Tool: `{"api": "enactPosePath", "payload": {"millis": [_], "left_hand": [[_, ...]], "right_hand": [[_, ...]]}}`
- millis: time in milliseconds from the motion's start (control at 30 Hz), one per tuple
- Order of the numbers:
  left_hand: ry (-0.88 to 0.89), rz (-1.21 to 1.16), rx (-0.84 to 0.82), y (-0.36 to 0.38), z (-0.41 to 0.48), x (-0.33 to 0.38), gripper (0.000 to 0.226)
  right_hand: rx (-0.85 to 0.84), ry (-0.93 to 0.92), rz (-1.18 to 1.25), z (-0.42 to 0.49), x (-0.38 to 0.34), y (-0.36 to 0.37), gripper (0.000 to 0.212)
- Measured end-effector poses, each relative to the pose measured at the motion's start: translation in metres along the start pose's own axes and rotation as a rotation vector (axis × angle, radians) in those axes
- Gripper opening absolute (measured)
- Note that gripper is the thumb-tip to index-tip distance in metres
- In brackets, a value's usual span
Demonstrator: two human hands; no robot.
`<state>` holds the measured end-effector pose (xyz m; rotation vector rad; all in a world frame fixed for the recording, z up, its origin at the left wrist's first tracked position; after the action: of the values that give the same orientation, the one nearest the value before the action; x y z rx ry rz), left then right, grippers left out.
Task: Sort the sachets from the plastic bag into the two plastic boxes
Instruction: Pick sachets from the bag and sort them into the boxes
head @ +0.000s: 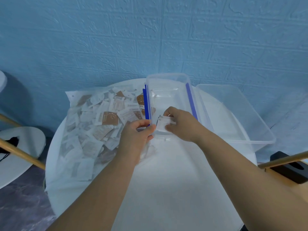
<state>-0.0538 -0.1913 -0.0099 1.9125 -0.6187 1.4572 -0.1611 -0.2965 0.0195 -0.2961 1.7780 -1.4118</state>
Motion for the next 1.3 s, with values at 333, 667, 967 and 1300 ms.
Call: {"api": "enactPosePath", "payload": {"millis": [333, 667, 967, 1300], "left_hand": [[0.082, 0.071, -0.045, -0.005, -0.005, -0.003, 0.015], [0.099, 0.109, -0.048, -0.005, -0.003, -0.001, 0.016], [0.032, 0.165, -0.031, 0.003, 0.010, 0.001, 0.007], [0.111, 0.371, -0.141, 0.003, 0.004, 0.003, 0.032]], "right_hand": [[-0.243, 0.007, 0.150, -0.009, 0.010, -0.005, 0.026], [-0.189, -0.089, 0.018, -0.013, 0.011, -0.002, 0.027], [-0.079, -0.157, -0.176, -0.019, 0.012, 0.000, 0.049], [-0.196, -0.142, -0.031, -0.004, 0.016, -0.009, 0.028]]}}
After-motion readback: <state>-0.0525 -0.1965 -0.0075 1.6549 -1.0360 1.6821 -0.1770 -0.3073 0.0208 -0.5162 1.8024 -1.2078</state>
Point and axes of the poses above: each hand's wrist, its own z-axis towards the middle knuckle, its own y-axis out of the palm, x = y × z, the point moved 1 cm from there along z, towards the middle knuckle, and after that the axes turned 8 degrees about -z, right-handed, at the moved point
